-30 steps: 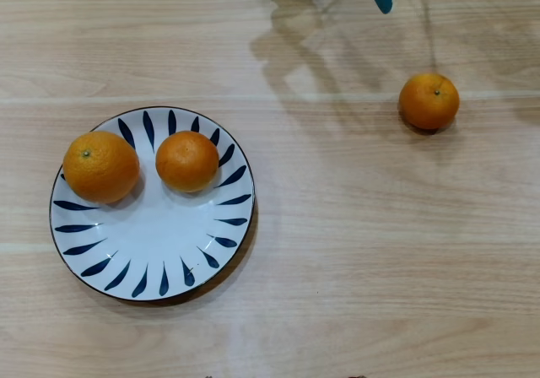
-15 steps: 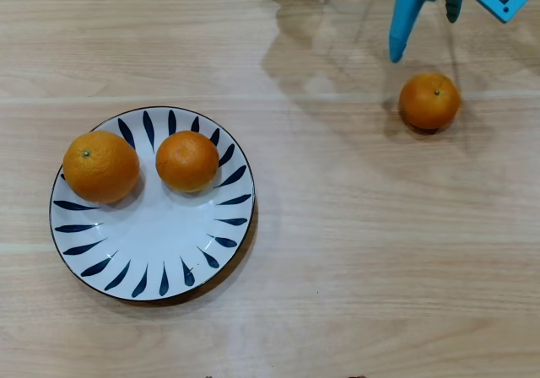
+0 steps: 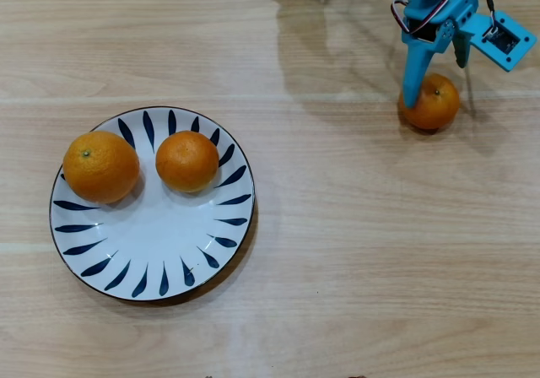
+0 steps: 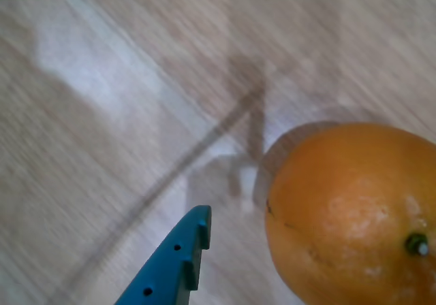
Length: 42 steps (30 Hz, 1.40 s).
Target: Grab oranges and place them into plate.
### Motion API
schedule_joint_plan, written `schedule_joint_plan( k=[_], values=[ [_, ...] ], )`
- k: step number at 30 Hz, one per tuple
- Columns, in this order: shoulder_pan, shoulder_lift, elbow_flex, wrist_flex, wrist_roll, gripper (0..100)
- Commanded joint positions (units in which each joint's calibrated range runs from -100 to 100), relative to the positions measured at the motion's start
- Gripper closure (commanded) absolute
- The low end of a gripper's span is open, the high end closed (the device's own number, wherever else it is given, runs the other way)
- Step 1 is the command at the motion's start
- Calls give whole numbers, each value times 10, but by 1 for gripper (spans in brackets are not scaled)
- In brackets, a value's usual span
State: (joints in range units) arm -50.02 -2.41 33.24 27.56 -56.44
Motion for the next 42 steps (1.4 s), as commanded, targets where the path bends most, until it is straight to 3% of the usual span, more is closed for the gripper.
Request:
schedule_joint_plan(
  k=[1,12,19,29,37,42],
  values=[
    [14,15,-3,-29,-2,55],
    [17,63,-6,-64,-9,56],
    [18,64,-2,-62,-24,71],
    [33,49,-13,-60,-14,71],
    [141,-44,-117,-42,103,71],
    [231,-89,-237,64,177,71]
  ],
)
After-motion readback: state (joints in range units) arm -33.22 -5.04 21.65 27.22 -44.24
